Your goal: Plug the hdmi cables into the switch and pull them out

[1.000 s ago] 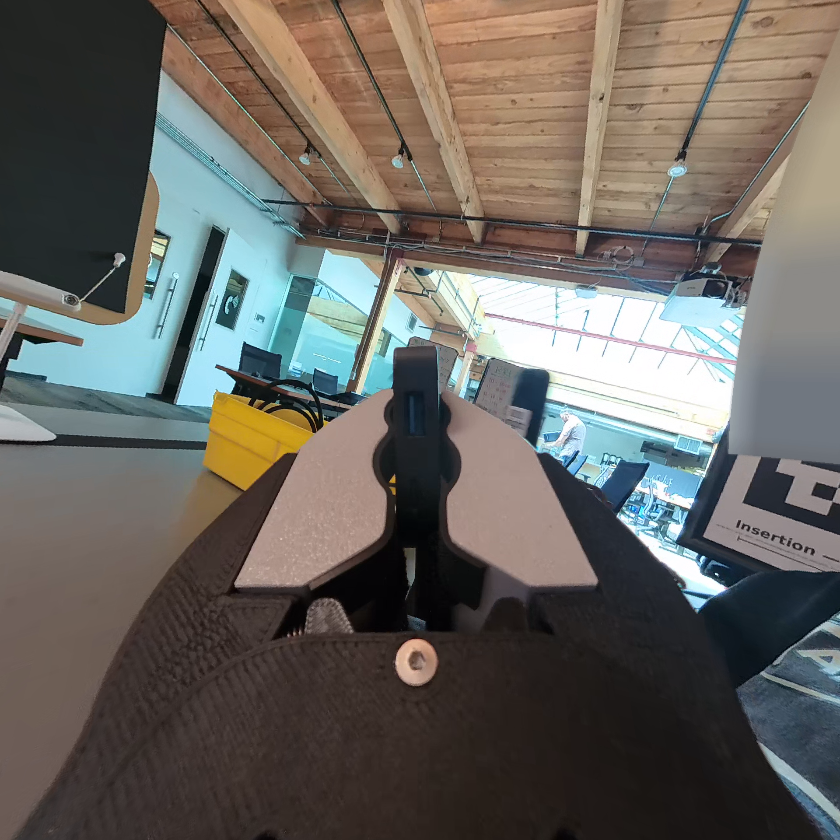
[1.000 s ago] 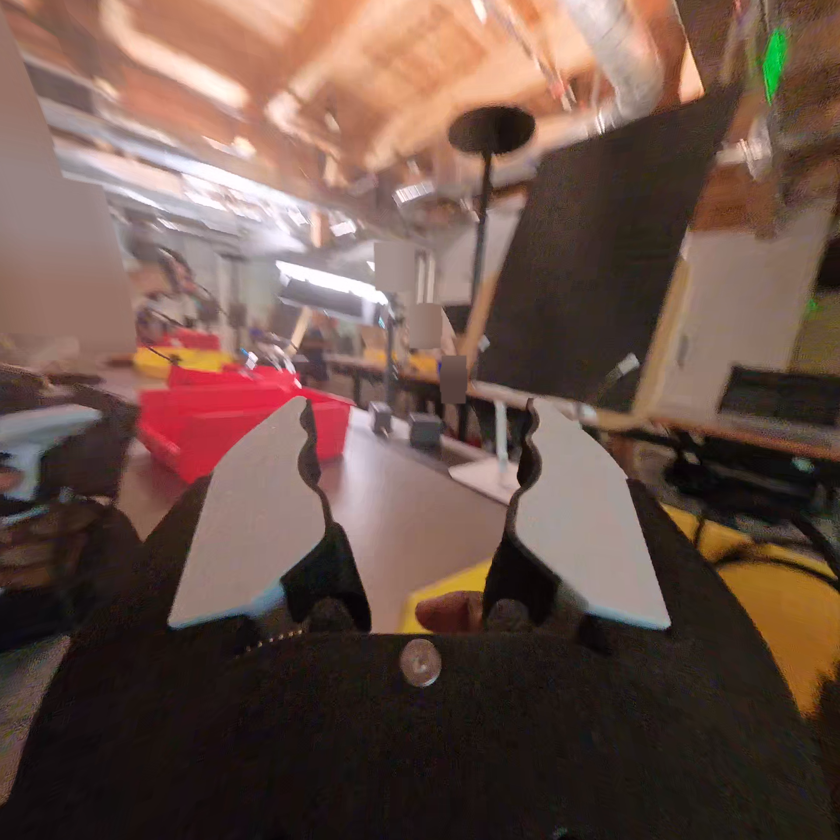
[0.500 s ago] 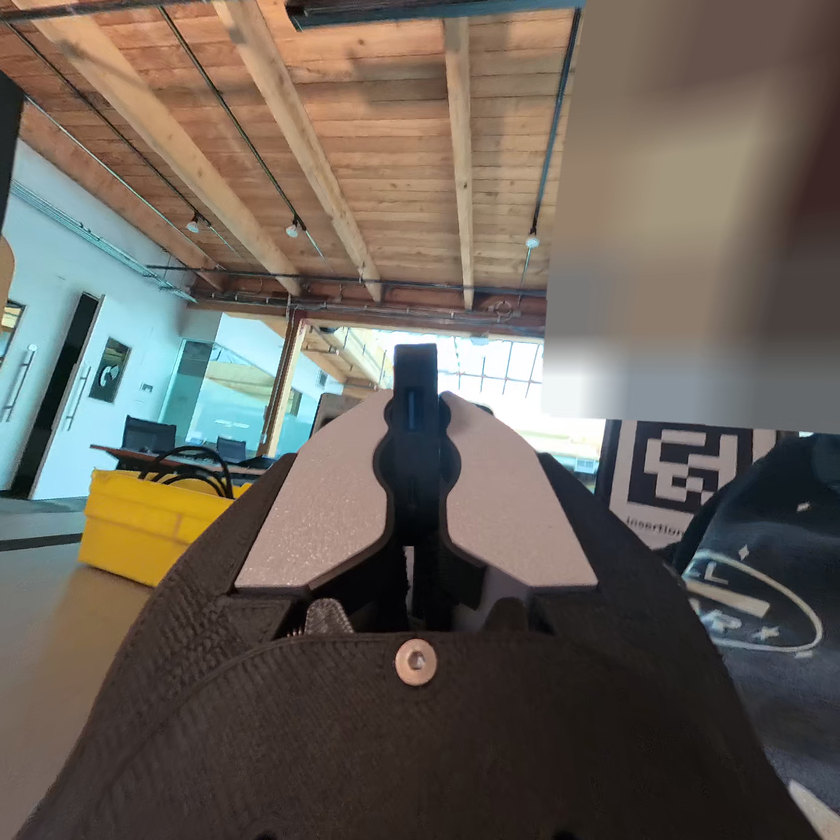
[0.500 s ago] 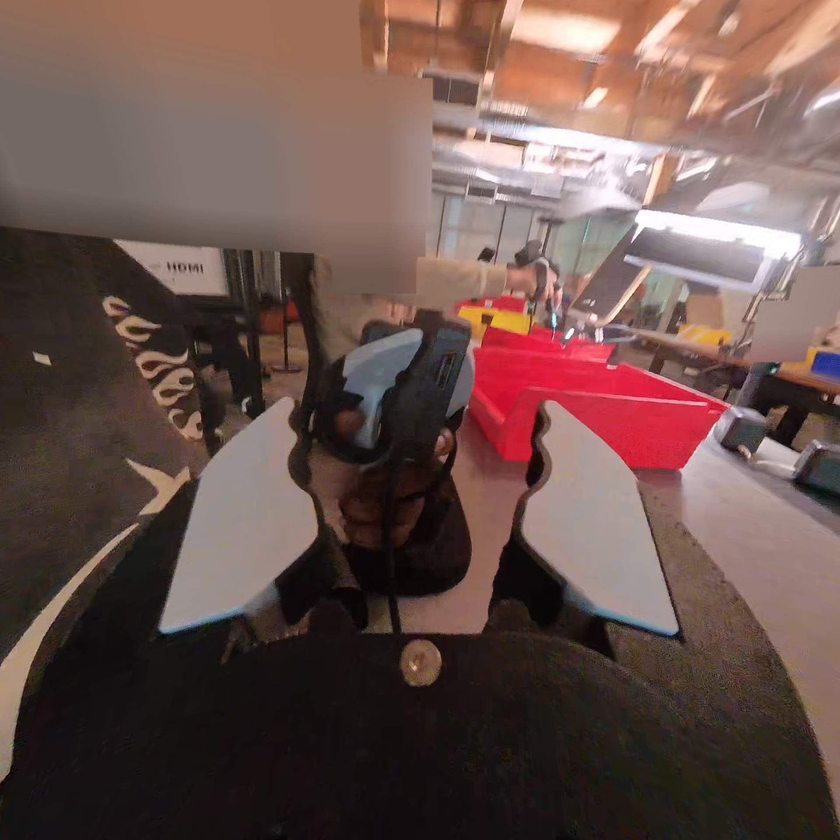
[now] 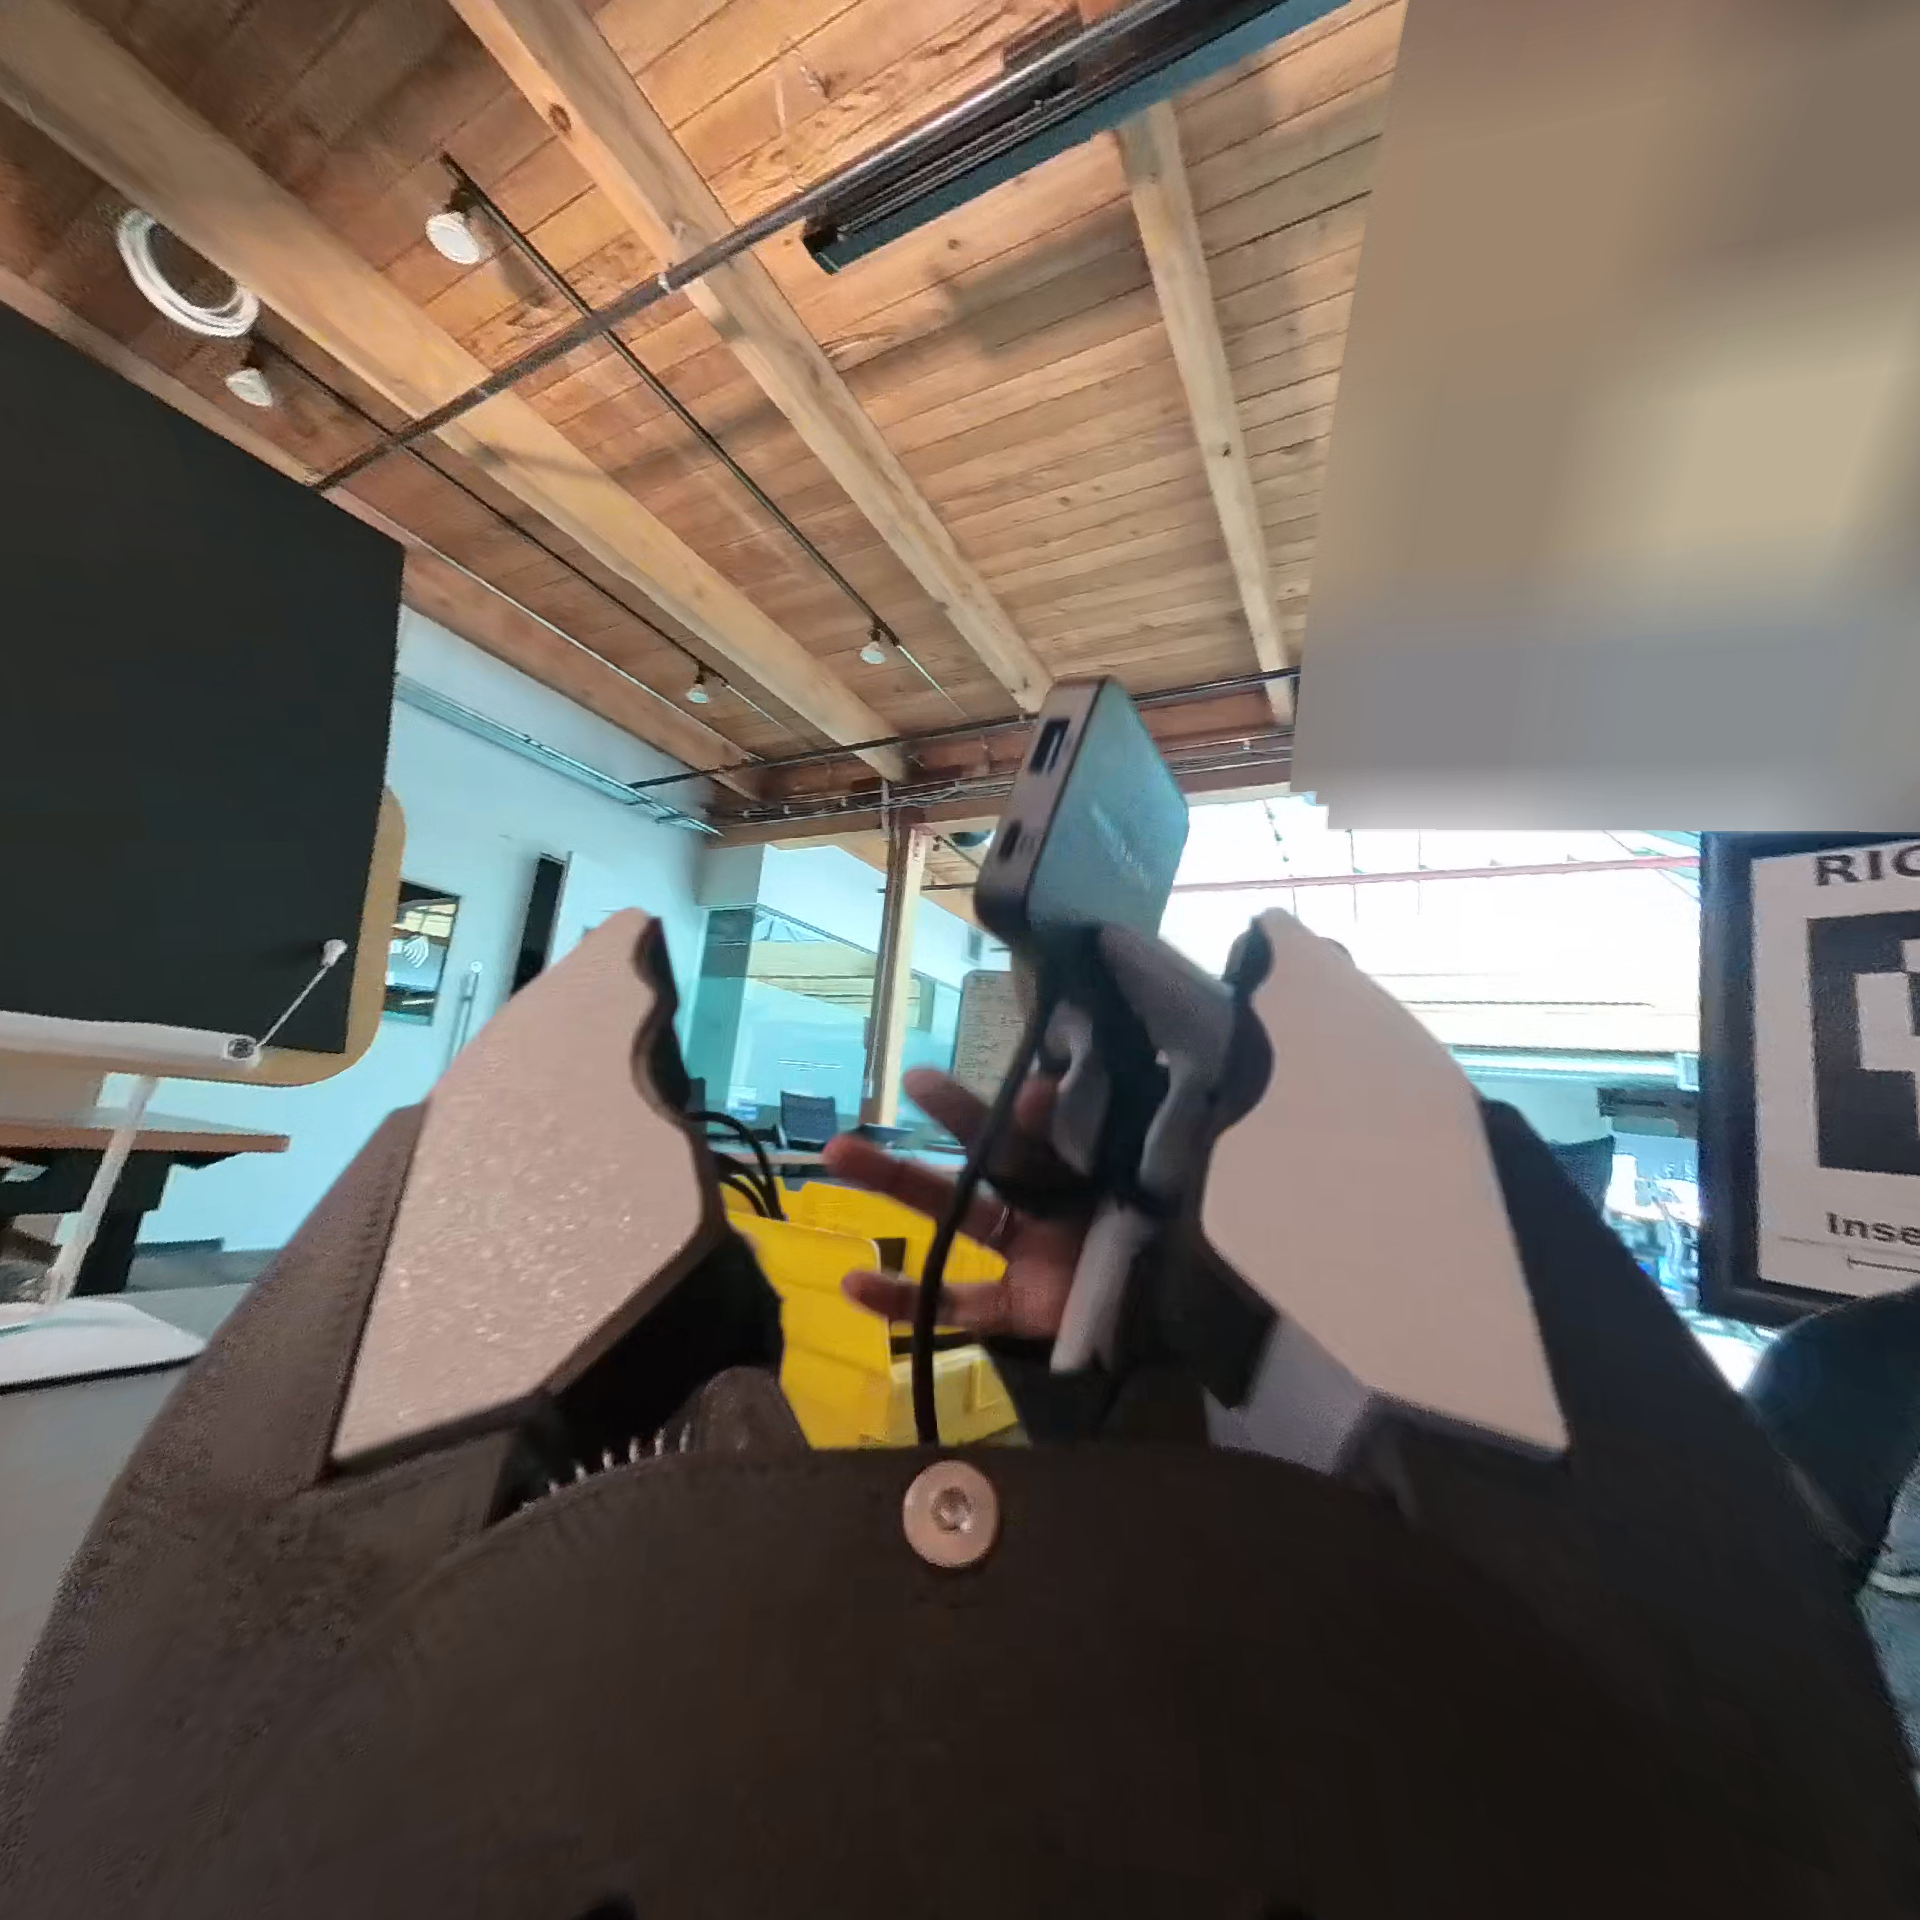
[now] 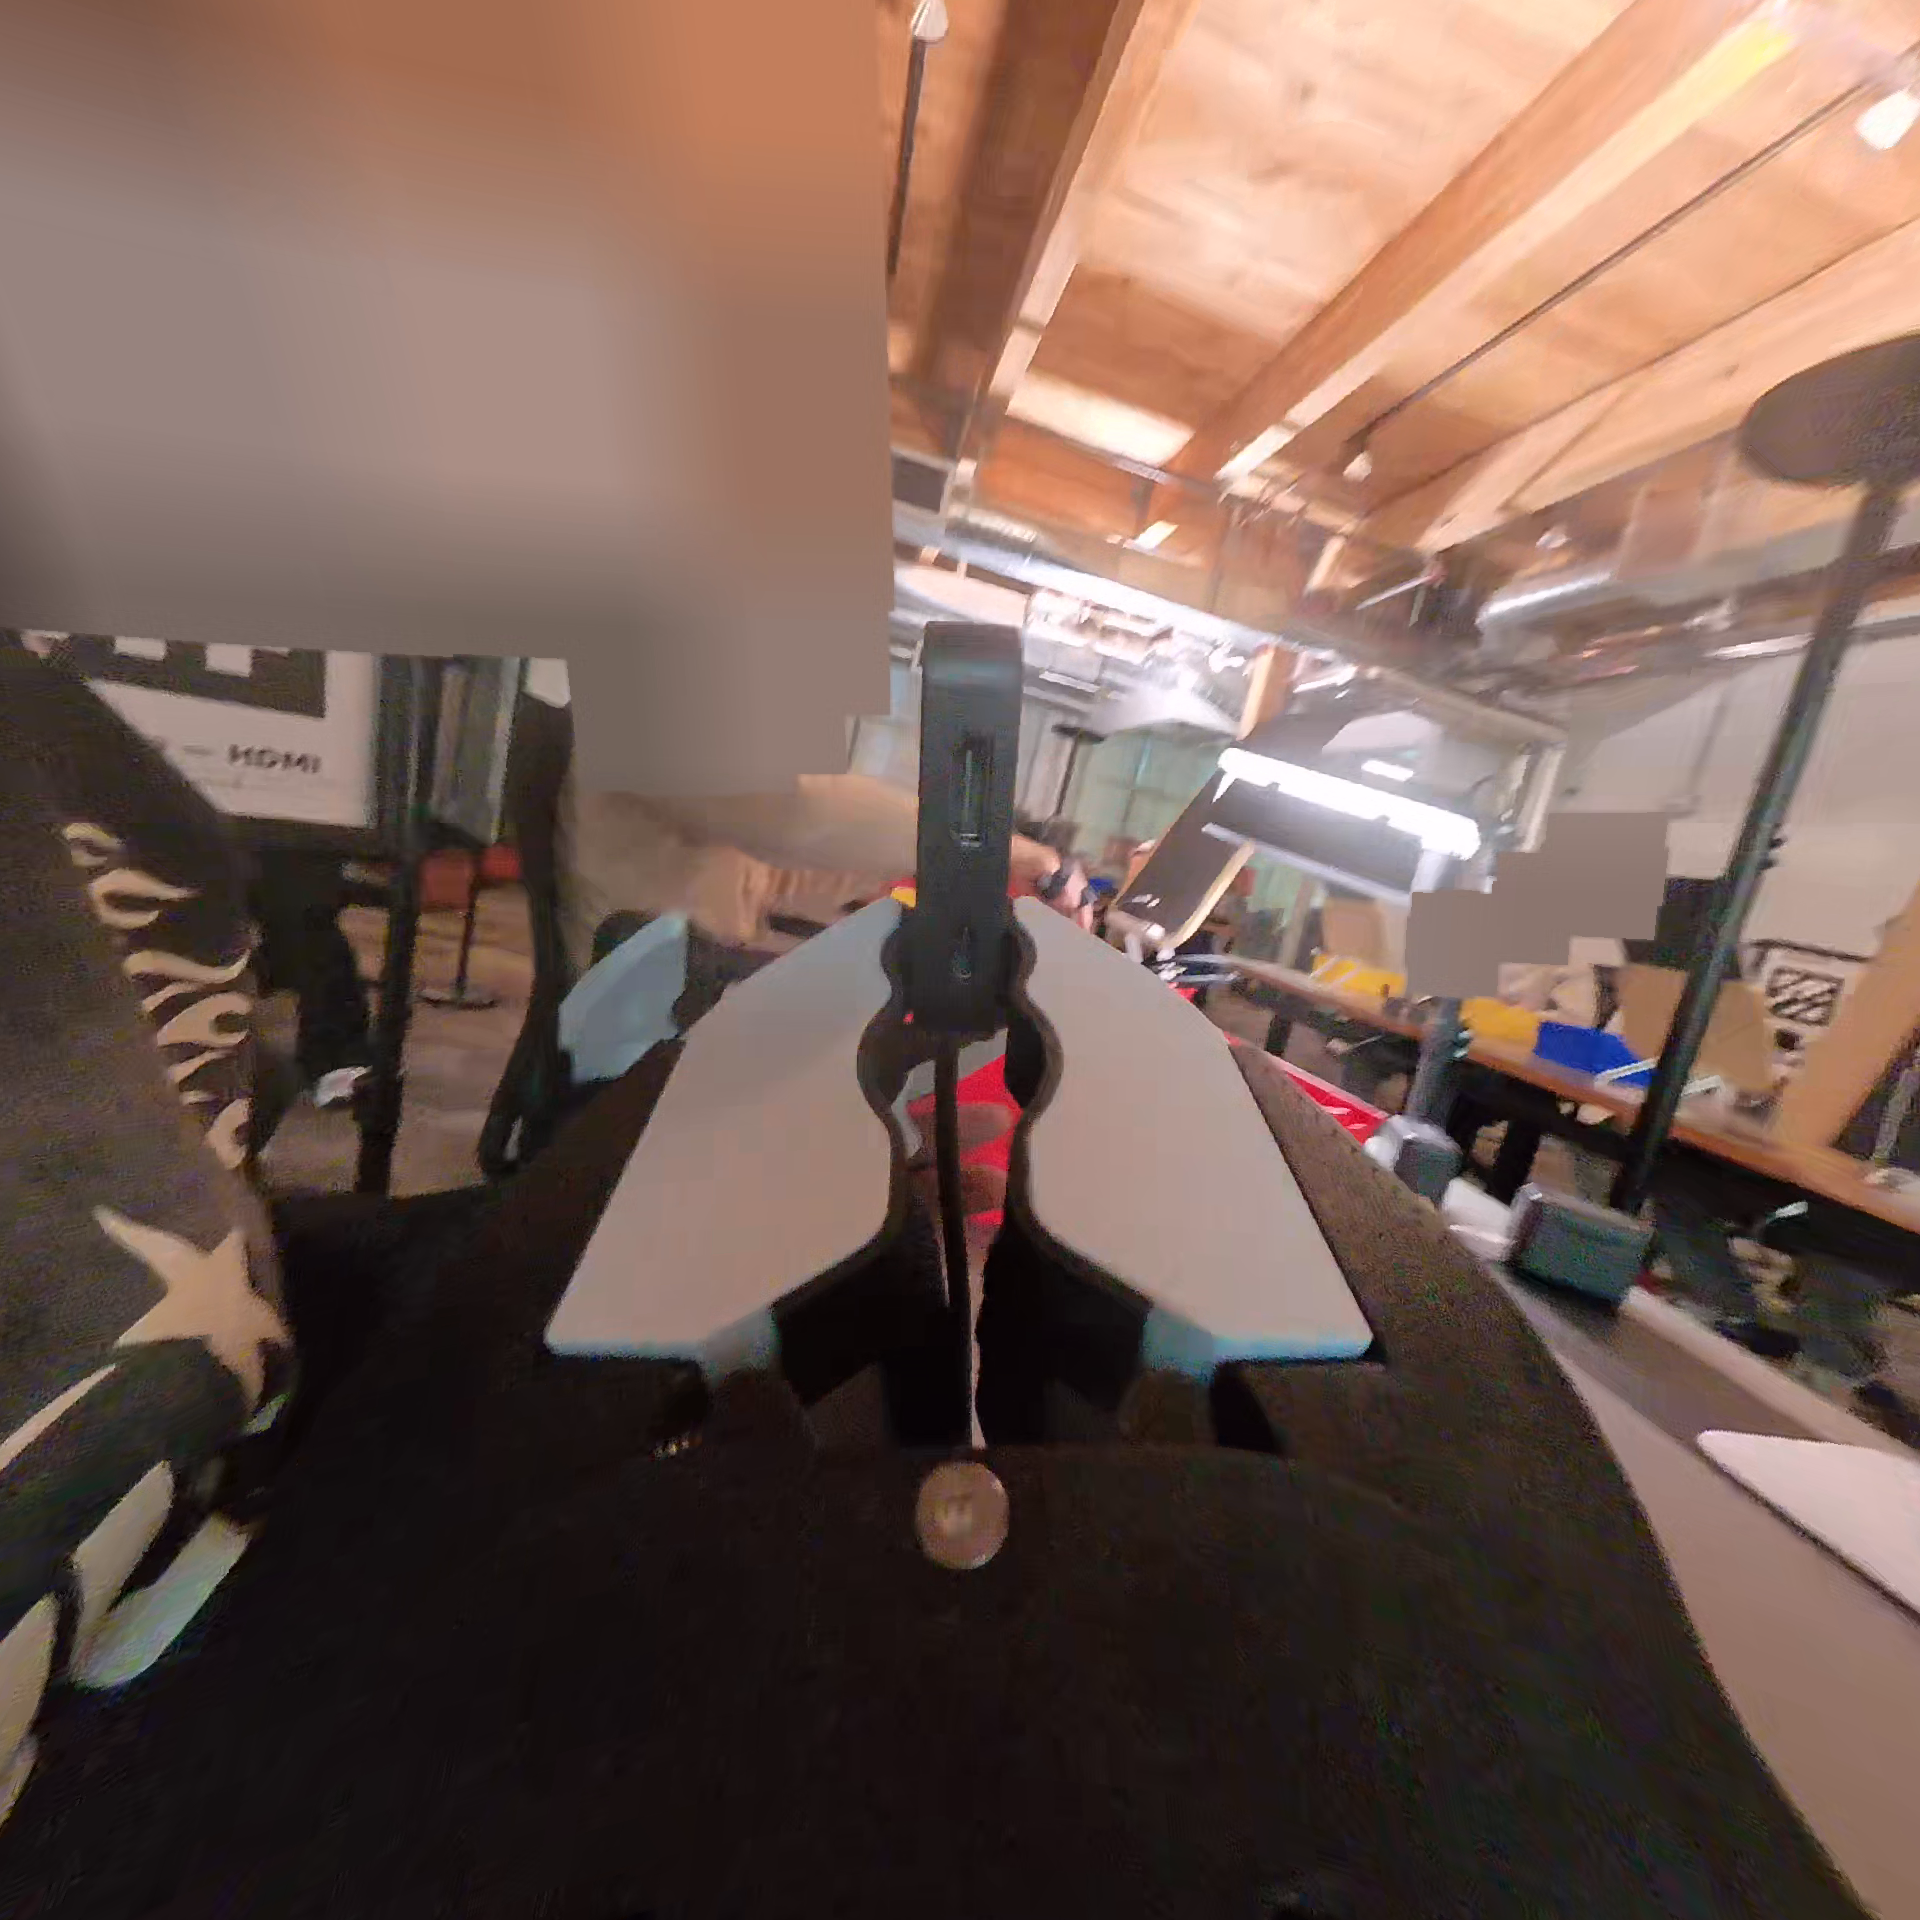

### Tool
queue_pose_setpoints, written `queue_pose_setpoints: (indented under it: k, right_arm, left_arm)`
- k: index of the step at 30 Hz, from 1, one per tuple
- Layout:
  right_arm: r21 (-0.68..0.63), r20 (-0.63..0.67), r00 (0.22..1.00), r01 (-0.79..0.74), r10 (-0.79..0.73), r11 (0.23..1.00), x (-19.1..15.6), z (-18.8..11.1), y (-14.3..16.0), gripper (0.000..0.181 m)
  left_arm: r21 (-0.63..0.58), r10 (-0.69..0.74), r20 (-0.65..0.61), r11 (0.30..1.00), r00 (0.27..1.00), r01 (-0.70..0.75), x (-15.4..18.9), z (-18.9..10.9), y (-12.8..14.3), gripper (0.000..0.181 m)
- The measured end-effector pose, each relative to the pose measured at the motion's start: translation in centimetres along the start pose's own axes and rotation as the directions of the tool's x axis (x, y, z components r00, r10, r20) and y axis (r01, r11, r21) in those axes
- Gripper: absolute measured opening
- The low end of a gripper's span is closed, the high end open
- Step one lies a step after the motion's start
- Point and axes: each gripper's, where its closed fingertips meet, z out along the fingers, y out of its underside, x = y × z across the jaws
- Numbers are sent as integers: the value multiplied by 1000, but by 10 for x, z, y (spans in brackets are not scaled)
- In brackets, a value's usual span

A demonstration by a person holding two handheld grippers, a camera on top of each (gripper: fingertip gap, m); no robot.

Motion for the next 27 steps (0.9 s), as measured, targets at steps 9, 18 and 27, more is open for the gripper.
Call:
queue_pose_setpoints:
  k: [9,18,27]
  right_arm:
    - [12,-423,795,485,-435,874,148,-54,-175,14]
    - [-433,-472,599,481,-646,762,270,-145,-119,14]
    - [-493,-520,689,240,-505,836,318,-192,-23,14]
  left_arm:
    - [68,-125,118,991,985,118,-30,-5,-7,110]
    - [73,-158,105,986,982,151,-29,-6,-6,105]
    - [25,-154,94,988,984,152,-25,-4,2,100]
